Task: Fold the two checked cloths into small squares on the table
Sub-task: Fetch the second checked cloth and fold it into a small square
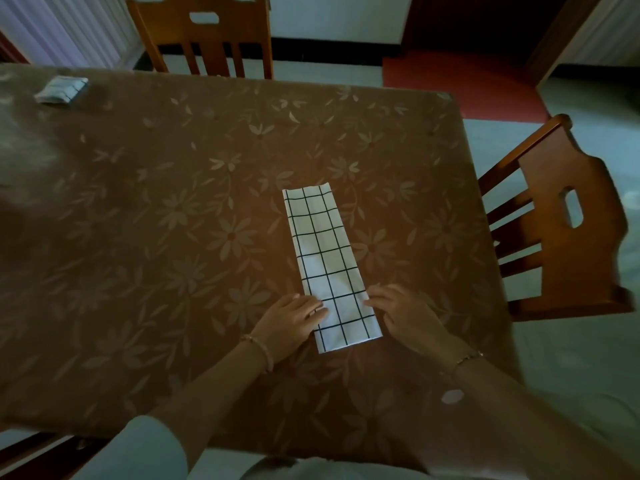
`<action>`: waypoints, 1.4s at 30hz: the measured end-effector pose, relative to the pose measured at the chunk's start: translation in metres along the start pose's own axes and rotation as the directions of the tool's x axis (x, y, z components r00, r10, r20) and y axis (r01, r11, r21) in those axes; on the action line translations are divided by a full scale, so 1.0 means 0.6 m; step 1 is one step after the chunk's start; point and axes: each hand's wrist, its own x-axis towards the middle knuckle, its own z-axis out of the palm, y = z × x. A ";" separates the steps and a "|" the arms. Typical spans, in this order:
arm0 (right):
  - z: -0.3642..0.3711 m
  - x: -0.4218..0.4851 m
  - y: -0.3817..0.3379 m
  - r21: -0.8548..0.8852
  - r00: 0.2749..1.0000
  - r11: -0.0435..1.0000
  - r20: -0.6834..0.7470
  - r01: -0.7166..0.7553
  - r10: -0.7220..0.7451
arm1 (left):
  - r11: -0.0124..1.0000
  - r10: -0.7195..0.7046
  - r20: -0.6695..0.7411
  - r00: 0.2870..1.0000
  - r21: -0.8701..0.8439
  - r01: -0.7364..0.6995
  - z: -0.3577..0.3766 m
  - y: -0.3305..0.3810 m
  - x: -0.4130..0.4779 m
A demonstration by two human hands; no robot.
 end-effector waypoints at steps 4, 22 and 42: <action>0.000 0.001 0.004 0.033 1.000 0.999 0.021 -0.004 0.003 | 0.998 0.056 -0.032 0.998 -0.019 -0.057 0.003 -0.013 0.018; -0.007 -0.033 -0.024 0.238 0.996 0.968 -0.016 0.086 -0.085 | 0.817 -0.419 0.060 0.906 -0.410 0.405 -0.020 0.013 0.000; -0.040 -0.083 -0.065 0.204 0.997 0.979 -0.073 0.004 0.012 | 0.961 -0.208 0.360 0.909 -0.099 0.259 0.016 -0.018 -0.011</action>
